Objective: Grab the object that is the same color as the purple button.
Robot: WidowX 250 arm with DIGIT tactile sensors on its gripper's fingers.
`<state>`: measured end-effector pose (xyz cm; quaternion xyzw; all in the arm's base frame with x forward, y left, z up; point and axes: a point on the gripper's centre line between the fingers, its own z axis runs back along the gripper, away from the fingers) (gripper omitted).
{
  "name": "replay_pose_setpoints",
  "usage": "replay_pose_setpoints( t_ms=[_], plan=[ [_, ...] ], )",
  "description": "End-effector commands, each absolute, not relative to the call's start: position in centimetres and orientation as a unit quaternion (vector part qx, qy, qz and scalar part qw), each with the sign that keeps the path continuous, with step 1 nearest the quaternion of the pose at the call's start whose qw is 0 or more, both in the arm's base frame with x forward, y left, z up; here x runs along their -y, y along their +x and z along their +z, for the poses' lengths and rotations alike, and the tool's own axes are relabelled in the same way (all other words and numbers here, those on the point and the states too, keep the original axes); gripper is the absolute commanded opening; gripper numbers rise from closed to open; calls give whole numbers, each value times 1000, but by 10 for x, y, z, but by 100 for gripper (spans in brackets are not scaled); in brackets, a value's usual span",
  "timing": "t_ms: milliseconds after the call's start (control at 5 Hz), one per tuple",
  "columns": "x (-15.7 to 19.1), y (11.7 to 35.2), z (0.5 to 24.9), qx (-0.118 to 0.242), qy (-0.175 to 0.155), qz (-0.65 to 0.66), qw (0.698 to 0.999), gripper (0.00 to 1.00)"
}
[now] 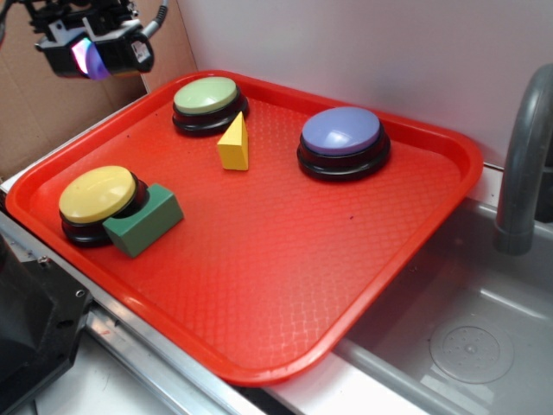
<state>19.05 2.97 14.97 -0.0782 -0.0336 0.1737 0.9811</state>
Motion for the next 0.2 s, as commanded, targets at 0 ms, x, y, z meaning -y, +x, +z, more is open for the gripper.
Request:
replay_pose_setpoints(
  t_ms=[0],
  plan=[
    [-50, 184, 163, 92, -67, 177, 978, 0]
  ],
)
